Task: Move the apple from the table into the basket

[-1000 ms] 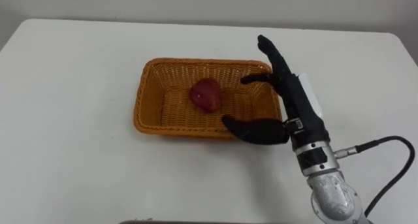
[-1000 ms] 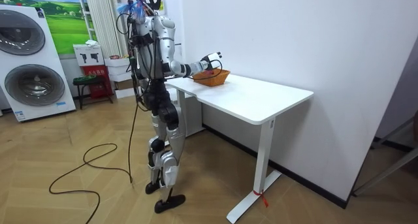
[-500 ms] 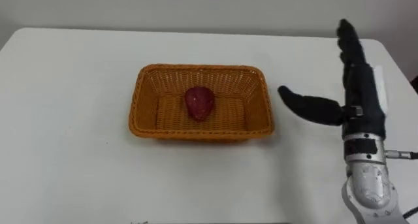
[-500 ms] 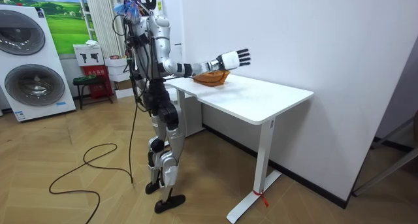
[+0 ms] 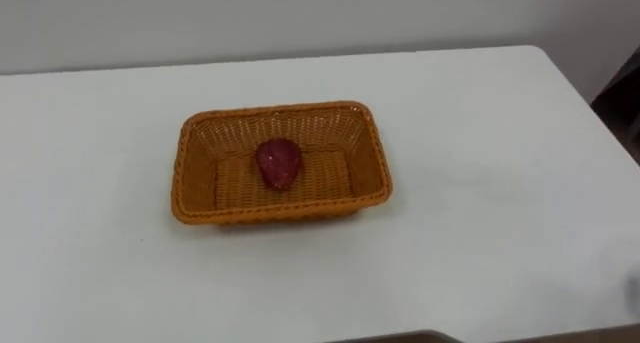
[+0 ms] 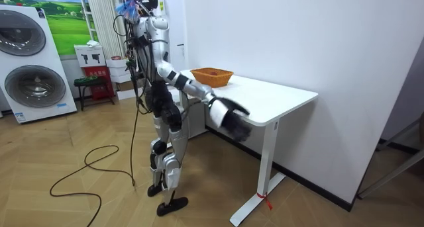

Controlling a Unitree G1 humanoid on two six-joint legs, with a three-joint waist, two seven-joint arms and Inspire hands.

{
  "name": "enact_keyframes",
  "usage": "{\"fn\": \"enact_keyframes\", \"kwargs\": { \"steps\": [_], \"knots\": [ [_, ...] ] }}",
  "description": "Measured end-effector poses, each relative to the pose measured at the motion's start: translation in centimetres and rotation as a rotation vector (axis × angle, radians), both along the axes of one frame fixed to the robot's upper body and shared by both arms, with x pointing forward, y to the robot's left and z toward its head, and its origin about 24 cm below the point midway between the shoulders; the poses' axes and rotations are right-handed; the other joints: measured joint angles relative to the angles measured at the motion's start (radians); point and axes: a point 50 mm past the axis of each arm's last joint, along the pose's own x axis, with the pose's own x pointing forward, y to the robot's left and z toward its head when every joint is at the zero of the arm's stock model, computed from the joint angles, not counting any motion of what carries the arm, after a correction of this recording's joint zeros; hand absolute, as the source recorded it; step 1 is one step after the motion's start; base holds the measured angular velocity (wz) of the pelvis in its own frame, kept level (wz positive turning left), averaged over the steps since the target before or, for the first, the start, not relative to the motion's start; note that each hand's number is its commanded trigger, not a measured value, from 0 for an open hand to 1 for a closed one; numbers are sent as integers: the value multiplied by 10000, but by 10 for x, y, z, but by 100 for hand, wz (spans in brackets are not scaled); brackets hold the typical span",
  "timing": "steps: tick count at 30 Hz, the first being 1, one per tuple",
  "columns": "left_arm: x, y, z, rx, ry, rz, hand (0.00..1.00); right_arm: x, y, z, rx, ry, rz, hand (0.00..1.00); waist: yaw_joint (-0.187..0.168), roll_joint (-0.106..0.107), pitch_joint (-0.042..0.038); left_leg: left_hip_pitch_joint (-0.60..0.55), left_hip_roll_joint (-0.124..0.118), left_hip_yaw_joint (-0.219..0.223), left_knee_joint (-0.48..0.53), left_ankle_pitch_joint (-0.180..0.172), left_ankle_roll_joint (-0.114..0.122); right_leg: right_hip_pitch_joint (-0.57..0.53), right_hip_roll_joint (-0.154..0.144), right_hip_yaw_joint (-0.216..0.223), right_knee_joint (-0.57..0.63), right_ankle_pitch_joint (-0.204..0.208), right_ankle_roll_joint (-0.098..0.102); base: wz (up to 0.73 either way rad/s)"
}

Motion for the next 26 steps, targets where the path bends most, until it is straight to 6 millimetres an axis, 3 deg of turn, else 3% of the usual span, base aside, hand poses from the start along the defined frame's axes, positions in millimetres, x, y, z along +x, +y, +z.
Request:
{"fn": "enact_keyframes", "kwargs": {
  "steps": [4, 7, 10, 12, 14, 18, 26],
  "knots": [
    [2, 1, 0, 25, -79, 75, 0, -37, 6, -26, 804, 1697, -617, 0, -22, -59, 8, 0, 3, 21, -24, 0, 0, 0, 0, 30, 15, -1, -1, -1],
    [-1, -2, -1, -4, 132, -33, 0, -63, 28, -56, 1947, 3873, 175, 0, 174, -157, 22, 16, 7, 66, 10, -12, -3, -13, 20, 163, 33, 2, -5, -8],
    [-4, -8, -6, -239, 557, -125, 0, -74, 57, -80, 3133, 5522, 2432, 0, 284, -196, 41, 29, 4, 62, 22, -11, -1, 3, 16, 176, 37, 17, -13, -1],
    [-4, -11, -7, -364, 728, -272, 0, -82, 75, -93, 3951, 6718, 4549, 0, 560, -176, 57, 90, 30, 172, 19, -15, 1, -4, 37, 309, 38, 35, -19, -13],
    [-4, -13, -8, -373, 844, -508, 0, -84, 83, -99, 4402, 7393, 5983, 0, 771, -118, 72, 121, 48, 242, 26, -31, 4, 4, 51, 385, 54, 45, -22, -11],
    [0, -24, -11, -634, 989, -1172, 0, -73, 100, -108, 5348, 7810, 8842, 0, 794, 55, 112, 11, 46, 191, 49, -36, 11, -37, 39, 227, 18, 77, -18, 5],
    [-3, -32, -14, -995, 1419, -1118, 0, -67, 116, -115, 6876, 7434, 10723, 0, 813, 235, 169, -2, 51, 165, 28, -36, 10, -34, 45, 145, -11, 76, -17, 2]
  ]
}}
